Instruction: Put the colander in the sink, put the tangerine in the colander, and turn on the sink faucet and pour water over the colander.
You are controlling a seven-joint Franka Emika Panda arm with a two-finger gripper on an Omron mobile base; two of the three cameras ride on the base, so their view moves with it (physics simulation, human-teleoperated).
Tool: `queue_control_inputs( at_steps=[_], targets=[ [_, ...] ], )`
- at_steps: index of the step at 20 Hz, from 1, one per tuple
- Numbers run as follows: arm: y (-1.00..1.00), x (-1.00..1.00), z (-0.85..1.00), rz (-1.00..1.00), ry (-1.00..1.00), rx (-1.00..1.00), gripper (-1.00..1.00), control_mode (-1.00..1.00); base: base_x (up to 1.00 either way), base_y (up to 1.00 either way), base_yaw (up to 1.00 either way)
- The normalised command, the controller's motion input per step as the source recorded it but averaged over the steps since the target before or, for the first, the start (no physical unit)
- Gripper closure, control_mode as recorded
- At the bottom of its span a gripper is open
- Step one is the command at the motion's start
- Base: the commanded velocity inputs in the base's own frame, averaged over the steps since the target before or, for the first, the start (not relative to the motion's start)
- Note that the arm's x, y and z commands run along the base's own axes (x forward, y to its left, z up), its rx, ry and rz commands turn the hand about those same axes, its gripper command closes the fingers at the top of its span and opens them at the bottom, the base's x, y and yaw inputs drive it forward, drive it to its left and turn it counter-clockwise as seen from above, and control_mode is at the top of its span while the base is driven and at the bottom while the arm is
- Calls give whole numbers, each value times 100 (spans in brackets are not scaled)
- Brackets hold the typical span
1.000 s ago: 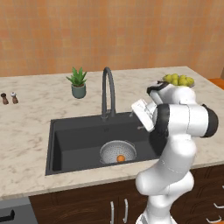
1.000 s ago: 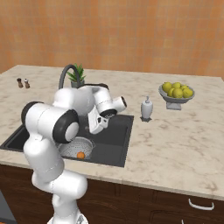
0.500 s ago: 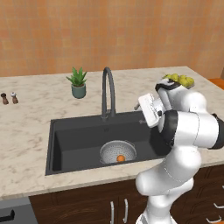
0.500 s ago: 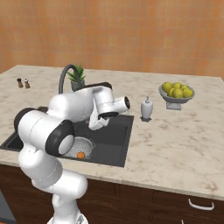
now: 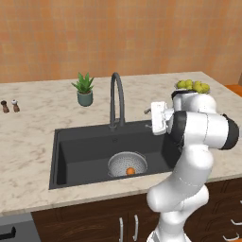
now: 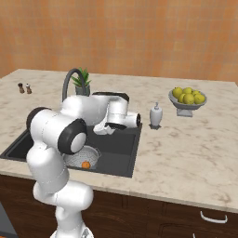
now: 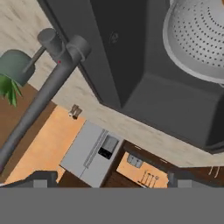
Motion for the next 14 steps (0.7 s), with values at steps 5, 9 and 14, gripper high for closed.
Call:
queue_control_inputs(
  at_steps=[5, 9, 14],
  targets=[
    [0, 60, 0, 0, 4, 27, -100, -100, 0, 0, 0],
    [4, 55, -2, 0, 2, 18, -100, -100, 0, 0, 0],
    [24, 68, -13, 1, 10, 8, -100, -100, 0, 0, 0]
  ],
)
